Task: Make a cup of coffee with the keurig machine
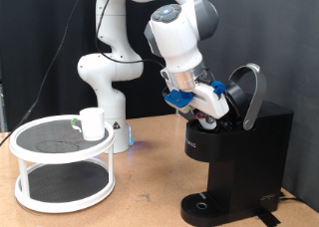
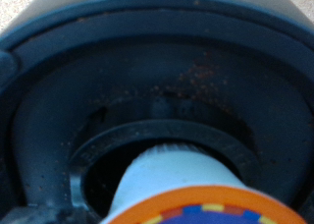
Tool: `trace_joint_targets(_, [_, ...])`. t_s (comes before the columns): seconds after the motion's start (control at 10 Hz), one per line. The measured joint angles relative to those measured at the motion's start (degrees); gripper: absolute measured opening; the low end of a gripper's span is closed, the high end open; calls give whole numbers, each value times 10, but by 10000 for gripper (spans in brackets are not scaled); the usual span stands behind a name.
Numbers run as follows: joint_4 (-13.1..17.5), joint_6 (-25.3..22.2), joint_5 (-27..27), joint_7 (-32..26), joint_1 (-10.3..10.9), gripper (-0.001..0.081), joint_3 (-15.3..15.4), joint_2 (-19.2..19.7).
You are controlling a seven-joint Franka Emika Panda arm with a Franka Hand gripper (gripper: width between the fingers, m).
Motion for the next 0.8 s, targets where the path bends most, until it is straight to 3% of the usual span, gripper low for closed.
trace_joint_targets(0.3, [-2,9,0,1,0,463,0,5])
trace_joint_targets(0.4, [-3,9,0,1,0,562,1,7])
trace_joint_targets(0.5, [-4,9,0,1,0,562,2,10])
trace_joint_targets(0.6, [-6,12,0,1,0,696,3,10])
trace_joint_targets(0.7, [-7,15,2,1,0,696,3,10])
trace_joint_targets(0.8, [-7,15,7,-2,0,789,4,9])
